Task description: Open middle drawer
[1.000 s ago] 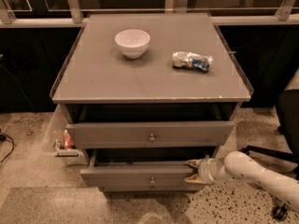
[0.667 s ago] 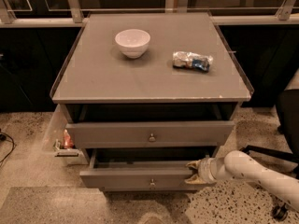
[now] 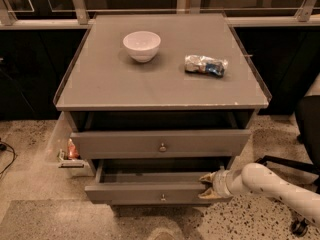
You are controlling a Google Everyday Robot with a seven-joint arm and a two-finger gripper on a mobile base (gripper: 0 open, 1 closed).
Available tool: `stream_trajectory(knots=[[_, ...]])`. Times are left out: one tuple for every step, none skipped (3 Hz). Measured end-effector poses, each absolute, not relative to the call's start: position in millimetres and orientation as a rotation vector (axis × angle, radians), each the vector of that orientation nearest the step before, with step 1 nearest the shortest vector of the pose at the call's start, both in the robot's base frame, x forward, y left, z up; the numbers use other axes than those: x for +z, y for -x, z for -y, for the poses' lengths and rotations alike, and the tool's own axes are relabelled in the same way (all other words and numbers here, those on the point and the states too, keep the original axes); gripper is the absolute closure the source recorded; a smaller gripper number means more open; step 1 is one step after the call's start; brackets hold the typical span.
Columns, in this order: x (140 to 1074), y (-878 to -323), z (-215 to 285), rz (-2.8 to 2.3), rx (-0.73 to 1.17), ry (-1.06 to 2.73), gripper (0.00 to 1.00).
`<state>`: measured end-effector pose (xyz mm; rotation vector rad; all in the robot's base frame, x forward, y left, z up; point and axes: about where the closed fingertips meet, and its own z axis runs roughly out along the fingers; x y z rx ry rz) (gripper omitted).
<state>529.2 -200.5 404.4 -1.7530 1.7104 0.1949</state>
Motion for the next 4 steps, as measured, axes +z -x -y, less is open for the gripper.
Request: stream_trajectory(knots=[[404.4,-529.2,200.5,-1.710,0.195,1.753,0.81],[404.4,-529.2,200.5,-1.710,0.195,1.753,0.58],[403.4,-528.1,199.0,-1.677,0.238,1.756,0.35],[389.1,-496.6,203.4,-1.620,0.309,1.799,0.38]])
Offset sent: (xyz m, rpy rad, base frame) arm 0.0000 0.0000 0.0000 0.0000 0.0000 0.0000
